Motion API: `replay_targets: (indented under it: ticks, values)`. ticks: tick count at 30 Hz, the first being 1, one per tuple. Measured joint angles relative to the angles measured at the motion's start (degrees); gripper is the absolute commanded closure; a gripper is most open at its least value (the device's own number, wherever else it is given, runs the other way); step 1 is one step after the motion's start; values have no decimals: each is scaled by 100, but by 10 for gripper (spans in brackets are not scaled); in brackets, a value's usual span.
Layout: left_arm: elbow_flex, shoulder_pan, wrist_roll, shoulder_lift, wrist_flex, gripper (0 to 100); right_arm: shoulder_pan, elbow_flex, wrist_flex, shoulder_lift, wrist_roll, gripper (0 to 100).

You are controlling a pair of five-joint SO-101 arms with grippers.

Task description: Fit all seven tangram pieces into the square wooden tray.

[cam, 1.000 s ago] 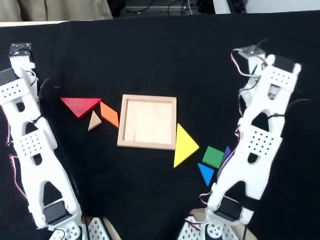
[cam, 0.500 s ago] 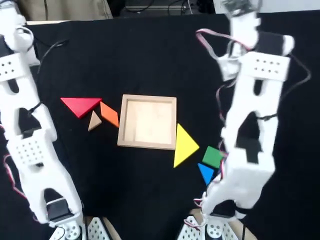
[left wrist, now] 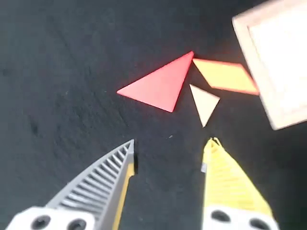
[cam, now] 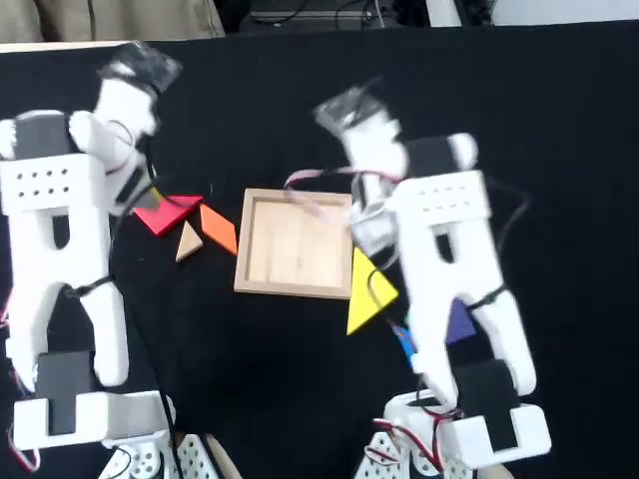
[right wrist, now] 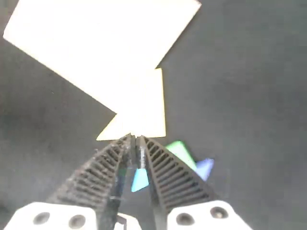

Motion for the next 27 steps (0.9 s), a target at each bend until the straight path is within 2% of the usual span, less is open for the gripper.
replay_targets:
  ticks: [5, 8, 11, 13, 16, 22, 27]
  values:
    - [1424, 9, -1231, -44, -1178, 763, -141, 1433, -1266, -9, 0, 987]
    - [1837, 9, -1996, 35, -1802, 763, -149, 2092, -2057, -9, -53, 986]
    - [1864, 9, -2259, 369, -2558, 745, -149, 2479, -2743, -9, -176, 981]
    - [1864, 9, -2365, 642, -2936, 677, -149, 2567, -2989, -9, -404, 953]
    - [1776, 9, -2927, 1116, -3103, 606, -149, 2585, -3130, -9, -554, 908]
    - [1371, -44, -3947, 2251, -3147, 620, -149, 2593, -3244, -9, -580, 891]
    - [809, -44, -4141, 2884, -3165, 618, -149, 2884, -3631, -9, -448, 891]
